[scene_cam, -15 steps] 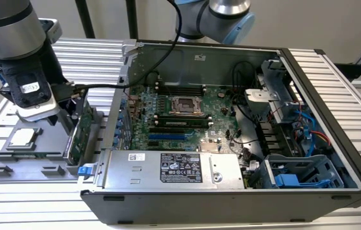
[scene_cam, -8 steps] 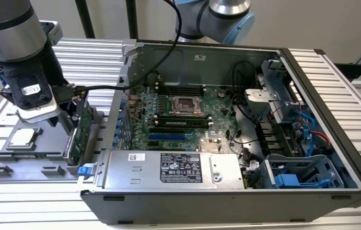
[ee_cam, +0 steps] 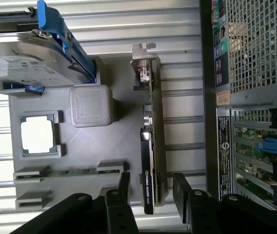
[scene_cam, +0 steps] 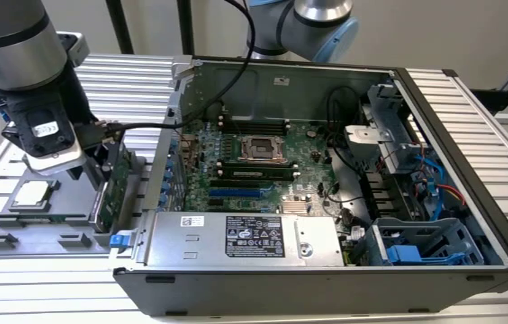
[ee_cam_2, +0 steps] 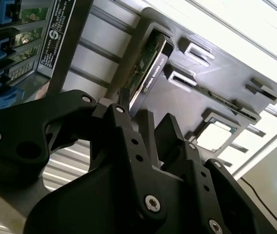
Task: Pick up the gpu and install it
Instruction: 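Pick up the gpu and move the gpu toward the slot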
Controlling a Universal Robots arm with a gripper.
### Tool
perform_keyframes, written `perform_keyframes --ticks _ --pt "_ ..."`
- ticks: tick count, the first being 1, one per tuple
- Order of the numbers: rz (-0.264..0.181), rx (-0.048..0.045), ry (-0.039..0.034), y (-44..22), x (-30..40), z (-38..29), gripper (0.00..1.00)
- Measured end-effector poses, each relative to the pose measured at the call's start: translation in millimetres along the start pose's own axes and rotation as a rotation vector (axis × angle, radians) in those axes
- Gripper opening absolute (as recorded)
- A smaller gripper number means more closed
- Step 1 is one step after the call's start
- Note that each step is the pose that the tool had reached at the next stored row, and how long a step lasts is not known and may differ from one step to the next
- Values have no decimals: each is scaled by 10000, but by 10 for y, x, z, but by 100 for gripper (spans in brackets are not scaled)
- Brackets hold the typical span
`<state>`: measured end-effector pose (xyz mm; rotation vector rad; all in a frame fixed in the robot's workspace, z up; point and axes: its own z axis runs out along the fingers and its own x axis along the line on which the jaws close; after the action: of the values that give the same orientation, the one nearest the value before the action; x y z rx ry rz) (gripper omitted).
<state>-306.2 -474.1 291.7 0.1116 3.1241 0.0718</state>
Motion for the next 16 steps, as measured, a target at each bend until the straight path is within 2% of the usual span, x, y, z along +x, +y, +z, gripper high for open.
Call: perform_keyframes --ticks 16 --pt "0 2 1 -4 4 69 100"
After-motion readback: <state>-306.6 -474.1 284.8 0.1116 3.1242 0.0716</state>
